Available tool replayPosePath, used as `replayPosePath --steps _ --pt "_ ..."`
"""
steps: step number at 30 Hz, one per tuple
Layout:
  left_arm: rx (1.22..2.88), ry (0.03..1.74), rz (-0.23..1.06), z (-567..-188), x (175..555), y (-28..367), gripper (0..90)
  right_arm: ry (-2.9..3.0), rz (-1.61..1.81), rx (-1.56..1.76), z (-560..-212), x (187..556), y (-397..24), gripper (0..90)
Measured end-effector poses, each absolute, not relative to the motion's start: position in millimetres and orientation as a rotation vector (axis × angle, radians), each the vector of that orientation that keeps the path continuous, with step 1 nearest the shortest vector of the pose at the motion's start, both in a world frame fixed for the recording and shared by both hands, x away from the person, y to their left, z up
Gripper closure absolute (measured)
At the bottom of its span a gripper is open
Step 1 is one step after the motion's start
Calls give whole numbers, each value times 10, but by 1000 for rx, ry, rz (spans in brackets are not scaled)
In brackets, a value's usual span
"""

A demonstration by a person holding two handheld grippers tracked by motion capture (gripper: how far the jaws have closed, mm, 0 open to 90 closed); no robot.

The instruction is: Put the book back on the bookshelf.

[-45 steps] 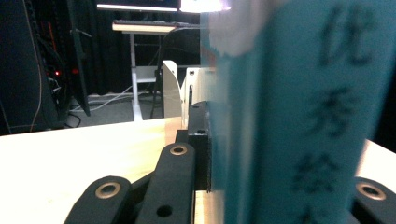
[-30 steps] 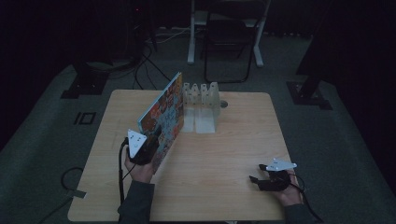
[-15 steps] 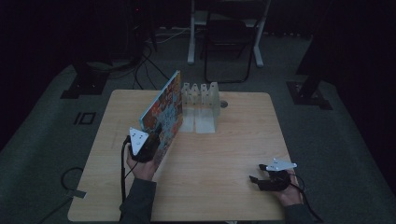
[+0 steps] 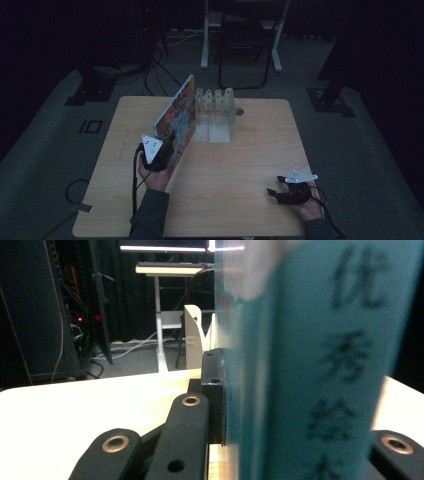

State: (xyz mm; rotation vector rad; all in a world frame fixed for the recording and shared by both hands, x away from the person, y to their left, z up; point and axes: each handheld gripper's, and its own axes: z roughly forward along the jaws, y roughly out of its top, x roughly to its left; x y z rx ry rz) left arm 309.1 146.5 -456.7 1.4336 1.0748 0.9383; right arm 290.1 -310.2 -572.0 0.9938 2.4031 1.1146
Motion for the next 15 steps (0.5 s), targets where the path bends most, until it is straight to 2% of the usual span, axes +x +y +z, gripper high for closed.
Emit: replayPosePath --steps 15 --pt "1430 1080 955 -4616 3180 1384 810 2404 1114 993 -5720 2901 -3103 295"
